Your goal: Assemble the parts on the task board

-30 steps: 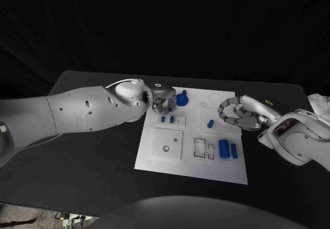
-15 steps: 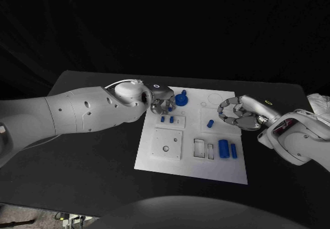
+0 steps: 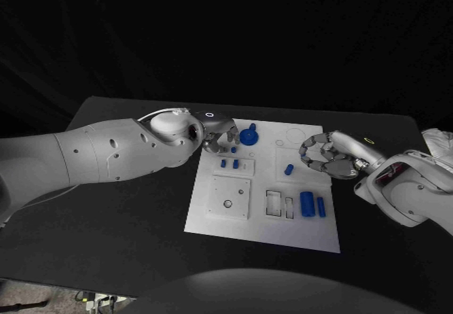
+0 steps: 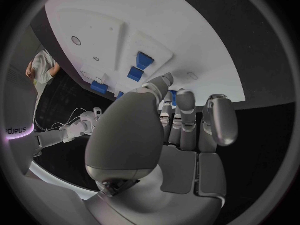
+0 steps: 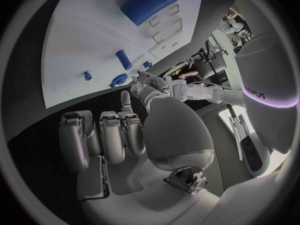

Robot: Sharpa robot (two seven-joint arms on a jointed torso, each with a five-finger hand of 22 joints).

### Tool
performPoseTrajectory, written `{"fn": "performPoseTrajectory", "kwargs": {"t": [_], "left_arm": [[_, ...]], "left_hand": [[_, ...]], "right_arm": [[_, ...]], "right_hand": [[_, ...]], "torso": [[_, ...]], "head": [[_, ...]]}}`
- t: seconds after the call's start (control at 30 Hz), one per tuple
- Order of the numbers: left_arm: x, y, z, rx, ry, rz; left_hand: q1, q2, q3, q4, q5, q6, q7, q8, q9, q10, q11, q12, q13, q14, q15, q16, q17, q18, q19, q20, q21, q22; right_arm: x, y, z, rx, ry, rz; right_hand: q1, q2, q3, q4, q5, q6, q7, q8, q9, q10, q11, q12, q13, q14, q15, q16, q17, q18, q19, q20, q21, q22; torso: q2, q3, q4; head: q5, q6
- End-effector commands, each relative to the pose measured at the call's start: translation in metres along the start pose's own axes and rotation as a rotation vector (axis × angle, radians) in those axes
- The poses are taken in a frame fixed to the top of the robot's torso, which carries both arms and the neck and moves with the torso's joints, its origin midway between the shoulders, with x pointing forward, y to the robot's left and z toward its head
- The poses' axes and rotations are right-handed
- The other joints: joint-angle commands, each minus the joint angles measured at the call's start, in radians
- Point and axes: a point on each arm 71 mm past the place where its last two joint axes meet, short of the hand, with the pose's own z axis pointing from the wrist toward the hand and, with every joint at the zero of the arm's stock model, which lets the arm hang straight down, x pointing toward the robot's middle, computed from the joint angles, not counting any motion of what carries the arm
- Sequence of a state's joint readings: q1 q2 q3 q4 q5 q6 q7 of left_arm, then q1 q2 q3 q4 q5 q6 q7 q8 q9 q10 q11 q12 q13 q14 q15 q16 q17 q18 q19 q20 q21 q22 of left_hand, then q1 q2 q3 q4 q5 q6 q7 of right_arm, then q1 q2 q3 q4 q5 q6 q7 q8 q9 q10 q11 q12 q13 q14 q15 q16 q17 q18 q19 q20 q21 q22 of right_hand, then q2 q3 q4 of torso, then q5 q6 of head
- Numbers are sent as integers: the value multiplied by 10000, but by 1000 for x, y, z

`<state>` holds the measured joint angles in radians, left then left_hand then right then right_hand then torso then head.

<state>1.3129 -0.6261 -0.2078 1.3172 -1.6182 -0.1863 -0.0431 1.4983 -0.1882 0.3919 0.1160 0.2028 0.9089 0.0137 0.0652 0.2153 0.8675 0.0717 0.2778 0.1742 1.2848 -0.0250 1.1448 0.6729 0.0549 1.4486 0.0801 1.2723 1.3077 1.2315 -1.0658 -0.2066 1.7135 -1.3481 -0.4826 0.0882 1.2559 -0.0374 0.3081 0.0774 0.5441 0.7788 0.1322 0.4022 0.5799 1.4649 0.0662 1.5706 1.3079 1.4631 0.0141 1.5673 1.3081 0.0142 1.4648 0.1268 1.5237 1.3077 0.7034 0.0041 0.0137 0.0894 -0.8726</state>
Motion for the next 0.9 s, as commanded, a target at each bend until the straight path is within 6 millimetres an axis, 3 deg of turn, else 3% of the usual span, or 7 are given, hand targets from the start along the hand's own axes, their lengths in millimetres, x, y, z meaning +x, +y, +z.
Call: {"fn": "performPoseTrajectory", "kwargs": {"t": [0.03, 0.27, 0.47, 0.67, 0.73, 0.83, 0.9], "left_arm": [[-11, 2, -4, 237, -1187, 27], [-28, 29, -23, -604, -1614, 434], [-48, 65, -56, -1545, -2402, 603], [-60, 88, -88, -1603, -3933, -592], [-63, 90, -94, -1169, -4578, -993], [-68, 86, -101, -171, -5667, -1340], [-70, 80, -103, 474, -6267, -1432]], "left_hand": [[93, -106, -186, 121, -146, -180, -27, 27, -94, -570, 9, -124, -112, -111, 20, -103, -163, 131, -112, 22, -154, 1719], [464, -82, -960, 566, -416, -385, -132, 32, -353, -1525, -53, -184, -510, -288, 1, -411, -704, 184, -222, -4, -476, 1643], [774, -340, -1632, 1636, -876, -562, -304, 23, -567, -2277, -191, 105, -788, -454, -39, -463, -851, 241, -359, -65, -835, 1572], [652, -759, -2415, 1810, -943, -941, -462, -26, -745, -3625, -246, 75, -1015, -573, -95, -450, -898, 250, -391, -58, -934, 1566], [184, -1085, -3545, 1872, -963, -1644, -654, -126, -906, -4105, -257, -60, -1082, -630, -95, -474, -955, 254, -416, -51, -979, 1558], [-535, -1147, -4237, 1894, -951, -2819, -1014, -171, -1145, -4353, -431, -104, -1090, -404, -165, -197, -492, 202, -278, -78, -669, 1644], [-1019, -1117, -4385, 1854, -918, -3115, -1417, -150, -1232, -4036, -675, 149, -1015, -94, -327, 104, -53, 163, -129, -174, -386, 1721]], "right_arm": [[0, -1, -1, 13, 24, -82], [-3, -2, -3, 70, -94, -166], [-21, -3, -8, 106, -794, -388], [-60, 0, -8, -49, -1602, -1061], [-72, 2, -6, -168, -1869, -1441], [-86, 5, 0, -197, -1969, -2159], [-90, 5, 6, -89, -1740, -2653]], "right_hand": [[100, -31, -3, -44, 7, 74, -22, 35, -17, 1059, -48, 2, 2629, 1077, -69, 35, 2627, 28, 584, -81, -41, 2409], [119, -39, -19, -58, -255, 114, -31, 26, -47, 1059, -63, 2, 2629, 1077, -80, 35, 2627, 67, 470, -91, -164, 2356], [196, -142, 47, -46, -270, 606, -260, -75, -191, 1023, -339, -29, 2598, 1077, -384, 35, 2627, 117, 360, -379, -336, 2286], [492, -317, 490, -47, -450, 961, -338, -153, -210, -3681, -425, -5780, -2238, 837, -503, -375, 2163, 424, -463, -499, -1437, 1832], [581, -483, 707, -53, -656, 1062, -289, -258, -259, -5106, -366, -8433, -4274, 676, -464, -691, 1828, 517, -732, -495, -1855, 1650], [551, -720, 1030, 97, -1289, 917, -47, -766, -515, -5978, 9, -10894, -6047, 685, -94, -741, 1771, 493, -708, -282, -1967, 1596], [400, -1013, 881, 194, -2177, 487, -269, -1330, -806, -6474, 389, -11982, -6928, 680, 194, -749, 1753, 473, -688, -45, -2006, 1583]], "torso": [[-10, -2, 1], [5, 12, -8], [14, 24, 55], [12, -79, 112], [-3, -104, 163], [-29, -144, 262], [-49, -190, 320]], "head": [[28, 0], [17, 0], [-146, 0], [-377, 0], [-459, 0], [-627, 0], [-696, 0]]}}
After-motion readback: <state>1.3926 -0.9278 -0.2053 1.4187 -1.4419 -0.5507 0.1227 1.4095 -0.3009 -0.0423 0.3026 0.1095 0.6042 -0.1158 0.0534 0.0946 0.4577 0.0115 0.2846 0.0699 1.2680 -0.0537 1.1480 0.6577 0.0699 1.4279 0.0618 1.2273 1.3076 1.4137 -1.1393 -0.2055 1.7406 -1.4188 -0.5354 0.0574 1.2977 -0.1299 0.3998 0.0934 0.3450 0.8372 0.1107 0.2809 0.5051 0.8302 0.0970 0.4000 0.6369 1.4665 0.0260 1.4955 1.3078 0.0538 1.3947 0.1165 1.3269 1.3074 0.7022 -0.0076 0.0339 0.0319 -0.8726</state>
